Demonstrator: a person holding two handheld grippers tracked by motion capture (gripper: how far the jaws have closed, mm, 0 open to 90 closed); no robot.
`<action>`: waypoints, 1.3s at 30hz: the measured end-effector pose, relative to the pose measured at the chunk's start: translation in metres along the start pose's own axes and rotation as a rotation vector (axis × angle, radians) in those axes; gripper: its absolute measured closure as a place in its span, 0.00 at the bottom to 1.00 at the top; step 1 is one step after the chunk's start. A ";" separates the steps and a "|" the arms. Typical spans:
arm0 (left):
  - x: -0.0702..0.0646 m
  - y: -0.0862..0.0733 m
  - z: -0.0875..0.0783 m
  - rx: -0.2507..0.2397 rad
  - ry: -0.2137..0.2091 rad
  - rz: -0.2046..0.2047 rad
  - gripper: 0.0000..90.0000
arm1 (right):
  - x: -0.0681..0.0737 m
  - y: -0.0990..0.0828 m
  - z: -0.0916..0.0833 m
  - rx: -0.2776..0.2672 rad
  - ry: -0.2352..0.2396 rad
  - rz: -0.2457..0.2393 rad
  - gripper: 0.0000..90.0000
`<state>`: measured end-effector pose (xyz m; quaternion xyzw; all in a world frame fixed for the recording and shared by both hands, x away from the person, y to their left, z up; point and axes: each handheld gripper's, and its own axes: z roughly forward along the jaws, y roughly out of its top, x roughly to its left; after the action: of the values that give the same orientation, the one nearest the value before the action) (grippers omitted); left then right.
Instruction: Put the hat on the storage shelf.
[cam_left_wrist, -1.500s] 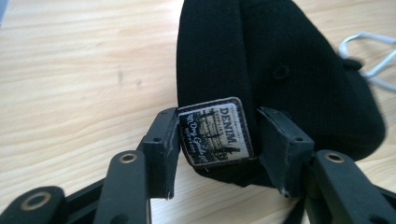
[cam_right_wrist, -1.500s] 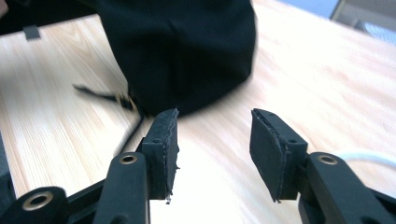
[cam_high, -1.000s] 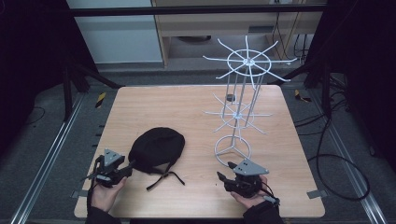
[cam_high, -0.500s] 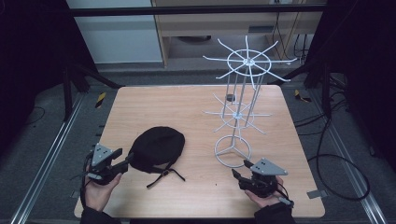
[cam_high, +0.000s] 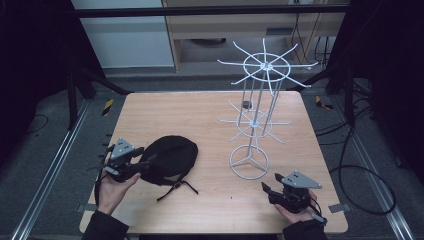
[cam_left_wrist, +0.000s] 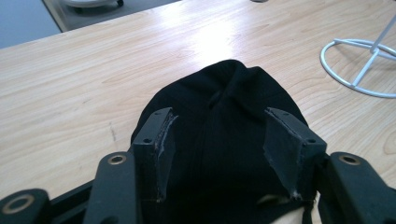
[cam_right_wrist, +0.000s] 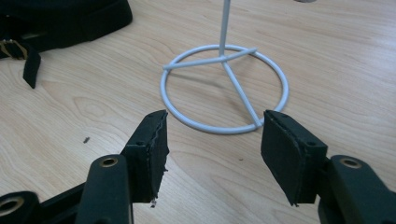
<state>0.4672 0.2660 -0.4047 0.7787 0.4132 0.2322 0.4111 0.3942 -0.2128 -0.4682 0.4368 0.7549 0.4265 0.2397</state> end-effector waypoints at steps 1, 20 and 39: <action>0.001 0.005 0.008 0.018 -0.017 0.014 0.47 | -0.002 -0.001 0.000 0.006 -0.005 0.004 0.46; 0.001 0.000 0.062 0.206 -0.044 -0.009 0.72 | -0.006 -0.004 0.011 0.061 -0.005 -0.004 0.45; -0.015 0.007 0.014 -0.055 -0.040 0.028 0.91 | -0.008 -0.007 0.012 0.064 -0.016 -0.007 0.44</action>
<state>0.4717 0.2446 -0.4066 0.7774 0.3873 0.2337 0.4371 0.4042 -0.2162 -0.4804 0.4451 0.7675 0.3980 0.2331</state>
